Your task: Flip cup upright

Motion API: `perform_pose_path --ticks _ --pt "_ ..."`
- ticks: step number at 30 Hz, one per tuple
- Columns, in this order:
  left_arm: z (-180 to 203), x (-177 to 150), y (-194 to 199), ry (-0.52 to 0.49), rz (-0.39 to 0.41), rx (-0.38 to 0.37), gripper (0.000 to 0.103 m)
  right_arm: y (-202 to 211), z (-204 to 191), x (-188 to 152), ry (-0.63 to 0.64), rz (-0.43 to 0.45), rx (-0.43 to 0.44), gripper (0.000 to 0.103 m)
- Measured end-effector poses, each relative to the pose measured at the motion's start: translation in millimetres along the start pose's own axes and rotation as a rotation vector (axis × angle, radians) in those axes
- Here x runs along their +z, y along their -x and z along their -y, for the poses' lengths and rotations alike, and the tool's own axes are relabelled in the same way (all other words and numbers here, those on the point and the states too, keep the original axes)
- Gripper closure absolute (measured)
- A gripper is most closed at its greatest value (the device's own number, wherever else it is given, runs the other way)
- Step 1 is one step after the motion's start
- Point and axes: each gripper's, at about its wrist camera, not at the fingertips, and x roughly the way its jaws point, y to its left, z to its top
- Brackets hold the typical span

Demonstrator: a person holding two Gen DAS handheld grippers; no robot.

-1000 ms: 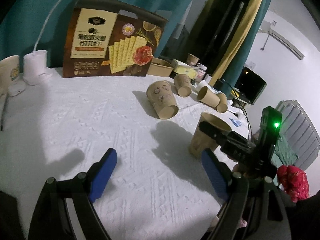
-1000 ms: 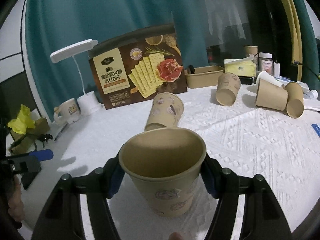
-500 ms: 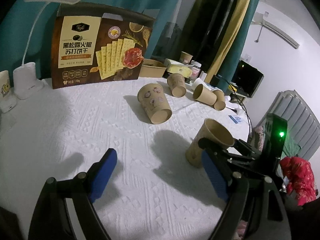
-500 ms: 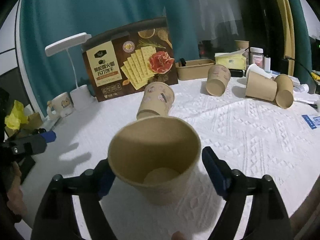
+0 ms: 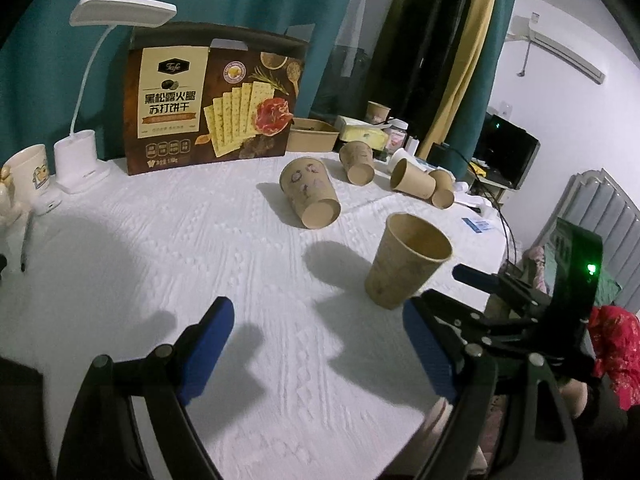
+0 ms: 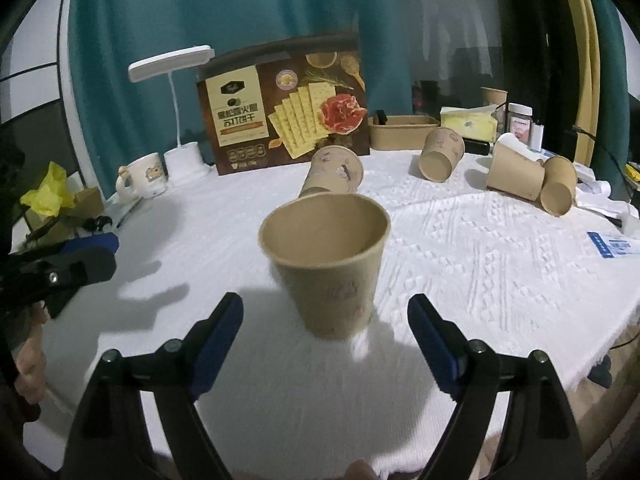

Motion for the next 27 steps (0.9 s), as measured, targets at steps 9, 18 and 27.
perform_pose_path --ticks 9,18,27 --pt "17 -6 19 -0.025 0.022 0.013 0.017 39 7 -19 -0.05 -0.039 -0.034 0.021" --pt "39 1 37 -0.074 0.071 0.007 0.017 78 16 -17 -0.079 -0.026 -0.104 0.021" --pt "63 22 62 -0.146 0.175 0.033 0.017 127 22 17 -0.078 0.064 -0.176 0.021"
